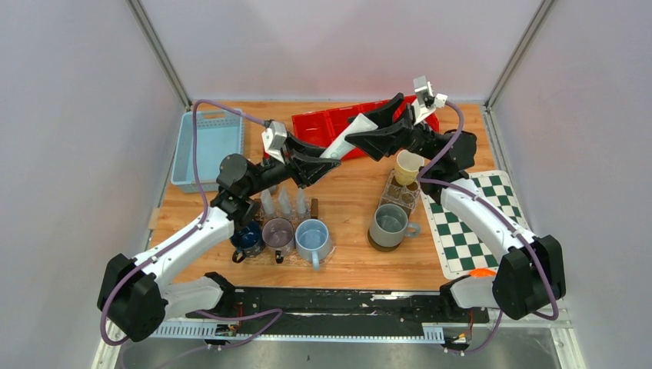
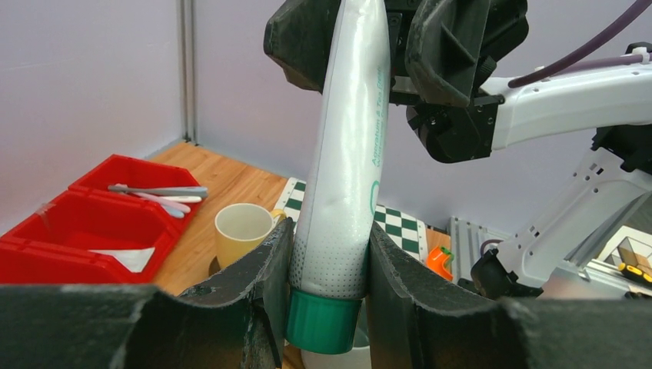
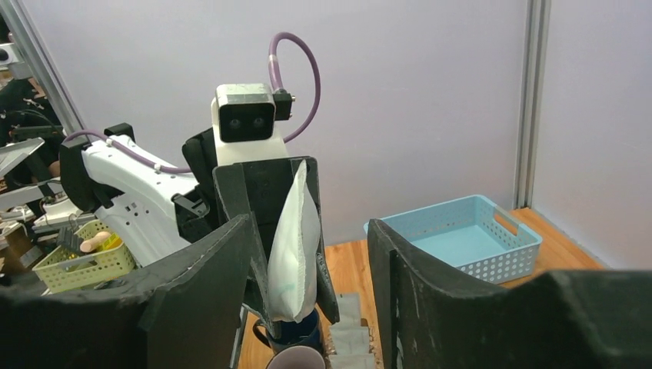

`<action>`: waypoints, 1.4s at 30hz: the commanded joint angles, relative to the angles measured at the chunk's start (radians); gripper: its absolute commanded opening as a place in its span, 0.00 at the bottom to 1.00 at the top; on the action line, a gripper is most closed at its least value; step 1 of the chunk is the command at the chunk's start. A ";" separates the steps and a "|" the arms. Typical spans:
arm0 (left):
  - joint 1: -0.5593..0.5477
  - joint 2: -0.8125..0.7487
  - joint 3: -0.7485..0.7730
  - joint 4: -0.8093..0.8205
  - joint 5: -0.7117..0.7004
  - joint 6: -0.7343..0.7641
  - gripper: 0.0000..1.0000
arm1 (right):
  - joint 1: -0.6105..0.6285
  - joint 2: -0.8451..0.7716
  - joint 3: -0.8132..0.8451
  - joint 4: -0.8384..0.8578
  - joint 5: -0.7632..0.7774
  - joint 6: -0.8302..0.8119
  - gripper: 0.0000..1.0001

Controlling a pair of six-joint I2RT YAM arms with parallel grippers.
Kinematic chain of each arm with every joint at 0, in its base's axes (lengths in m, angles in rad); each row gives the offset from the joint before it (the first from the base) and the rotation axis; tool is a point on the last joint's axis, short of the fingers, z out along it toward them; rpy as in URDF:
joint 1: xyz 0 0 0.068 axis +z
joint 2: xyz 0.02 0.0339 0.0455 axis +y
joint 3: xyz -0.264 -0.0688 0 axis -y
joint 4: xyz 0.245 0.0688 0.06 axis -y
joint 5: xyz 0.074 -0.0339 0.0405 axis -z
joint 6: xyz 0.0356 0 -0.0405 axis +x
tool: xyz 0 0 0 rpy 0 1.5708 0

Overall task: Prepare toiletry sets of a toothbrush and toothpaste on the tray
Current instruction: Place the toothpaste in the toothpaste holder.

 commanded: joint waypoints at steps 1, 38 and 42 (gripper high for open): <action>-0.010 -0.007 0.002 0.076 0.005 -0.016 0.00 | -0.006 -0.029 0.036 0.061 0.064 0.020 0.56; -0.020 -0.025 -0.037 0.076 -0.054 0.001 0.61 | -0.033 -0.122 0.017 -0.132 0.106 -0.063 0.00; -0.019 -0.080 -0.035 -0.054 -0.146 0.089 0.79 | -0.035 -0.204 0.045 -0.387 0.197 -0.227 0.00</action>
